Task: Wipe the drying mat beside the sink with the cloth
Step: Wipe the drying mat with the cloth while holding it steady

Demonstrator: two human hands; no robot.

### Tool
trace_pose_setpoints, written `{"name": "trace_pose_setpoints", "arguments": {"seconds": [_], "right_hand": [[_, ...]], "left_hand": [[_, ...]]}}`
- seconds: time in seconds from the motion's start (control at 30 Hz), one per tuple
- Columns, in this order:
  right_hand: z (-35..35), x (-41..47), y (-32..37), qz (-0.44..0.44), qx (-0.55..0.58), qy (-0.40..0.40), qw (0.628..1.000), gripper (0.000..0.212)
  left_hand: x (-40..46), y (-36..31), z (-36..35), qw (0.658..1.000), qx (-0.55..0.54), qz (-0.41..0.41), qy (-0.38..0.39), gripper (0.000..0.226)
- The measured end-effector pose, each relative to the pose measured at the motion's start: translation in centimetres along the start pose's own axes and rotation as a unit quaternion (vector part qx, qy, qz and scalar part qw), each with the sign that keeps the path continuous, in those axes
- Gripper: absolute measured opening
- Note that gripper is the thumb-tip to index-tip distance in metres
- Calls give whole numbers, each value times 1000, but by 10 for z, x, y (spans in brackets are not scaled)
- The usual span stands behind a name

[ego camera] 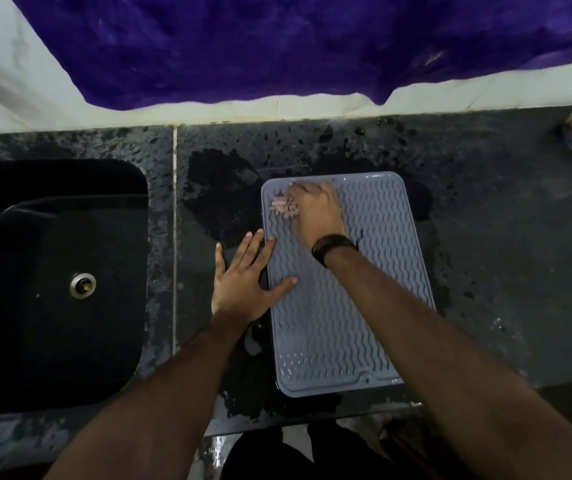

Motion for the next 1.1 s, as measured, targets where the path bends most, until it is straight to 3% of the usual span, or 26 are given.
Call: {"name": "trace_pose_setpoints", "arguments": {"seconds": [0.13,0.3,0.5,0.63,1.0,1.1], "right_hand": [[-7,3,-9,10,2,45,999,56],[-23,-59,-20,31,0,30,999,59],[-52,-160,-12,1,-30,5,1000,57],[-70,-206,-2,-20,-46,42,998,57],[-88,-272,26,-46,-56,97,993,66],[-84,-271,32,-53,-55,76,994,59]], "left_hand": [[-1,-1,1,1000,-4,9,-2,76],[-4,-3,2,999,-15,-1,-36,61],[-2,-2,2,1000,-21,4,-20,61],[-2,-2,1,1000,-20,6,-7,61],[-1,-1,1,1000,-18,7,21,67],[-2,-2,3,1000,-19,5,18,67]]}}
Point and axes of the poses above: each hand's wrist, its own x-axis towards the middle knuckle, its own z-axis out of the back of the hand, y = z × x, the point moved 3 cm from there along x, towards the middle knuckle, and after that the axes turned 14 degrees about y, right-handed, at the moved point
